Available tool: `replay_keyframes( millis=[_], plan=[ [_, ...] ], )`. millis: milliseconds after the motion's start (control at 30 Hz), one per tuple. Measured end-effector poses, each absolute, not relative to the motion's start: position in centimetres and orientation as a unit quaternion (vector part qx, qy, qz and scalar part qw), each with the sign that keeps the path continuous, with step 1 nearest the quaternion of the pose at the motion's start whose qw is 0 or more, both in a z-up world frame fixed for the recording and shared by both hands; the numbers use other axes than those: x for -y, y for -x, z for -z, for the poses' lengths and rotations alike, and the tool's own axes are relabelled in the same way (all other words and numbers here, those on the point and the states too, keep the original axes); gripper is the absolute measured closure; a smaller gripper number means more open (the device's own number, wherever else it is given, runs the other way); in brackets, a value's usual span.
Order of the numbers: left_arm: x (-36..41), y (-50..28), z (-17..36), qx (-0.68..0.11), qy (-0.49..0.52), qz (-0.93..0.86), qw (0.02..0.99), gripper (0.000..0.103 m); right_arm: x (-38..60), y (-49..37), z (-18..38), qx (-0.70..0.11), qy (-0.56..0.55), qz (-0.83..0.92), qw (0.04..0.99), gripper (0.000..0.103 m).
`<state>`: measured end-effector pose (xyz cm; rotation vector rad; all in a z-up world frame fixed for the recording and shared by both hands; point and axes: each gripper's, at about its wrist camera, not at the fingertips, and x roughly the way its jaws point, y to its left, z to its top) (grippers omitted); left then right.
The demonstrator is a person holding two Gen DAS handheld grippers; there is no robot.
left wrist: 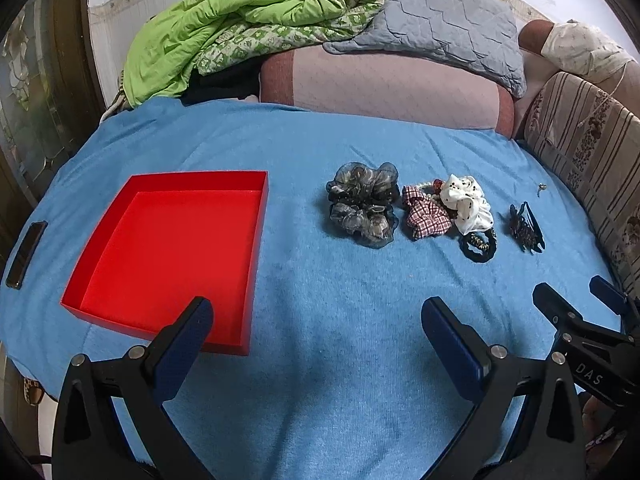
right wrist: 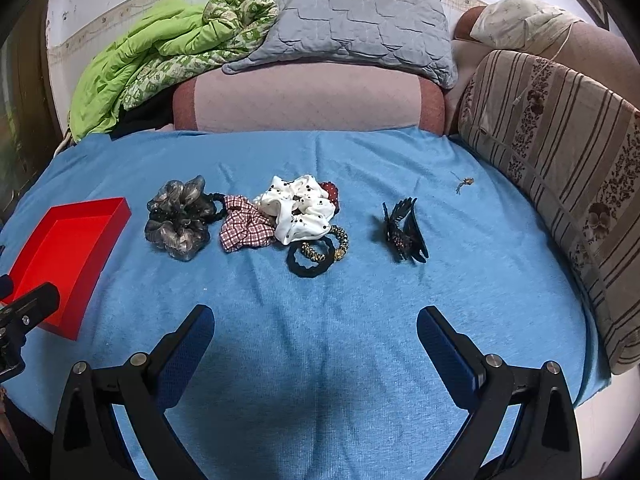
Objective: Organize jewelry
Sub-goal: 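Move both tools toward the row of scrunchies on the bedspread, then grasp the grey sheer scrunchie with the left tool while the right grasps the white polka-dot scrunchie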
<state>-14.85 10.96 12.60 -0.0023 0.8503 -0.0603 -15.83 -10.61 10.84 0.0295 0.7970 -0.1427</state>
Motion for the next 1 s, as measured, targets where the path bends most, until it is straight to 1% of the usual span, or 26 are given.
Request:
replay_keyframes(
  millis=[300,533,767,833,933,1000],
  plan=[
    [-10.5,14.4,-12.4,-0.417,-0.012,0.028,0.909,0.0,11.6,15.6,-10.1,-0.396,-0.03,0.072,0.915,0.0],
    [-11.5,12.5,-13.5,-0.409,-0.007,0.044,0.912,0.0,12.2,14.5,-9.7,-0.394,-0.031,0.06,0.916,0.001],
    [-11.7,7.8,-14.2,-0.423,0.033,0.089,0.901,0.0,13.1,11.5,-9.8,-0.392,-0.047,0.037,0.918,0.014],
    [-11.4,6.2,-14.3,-0.425,0.034,0.094,0.9,0.003,13.5,10.3,-9.8,-0.395,-0.065,0.023,0.916,0.02],
    [-10.6,3.4,-13.7,-0.432,0.029,0.106,0.895,0.007,14.1,8.4,-9.6,-0.396,-0.086,0.007,0.914,0.024],
    [-10.1,1.8,-12.9,-0.441,0.029,0.113,0.89,0.013,14.4,6.9,-9.2,-0.399,-0.089,0.005,0.913,0.027]
  ],
)
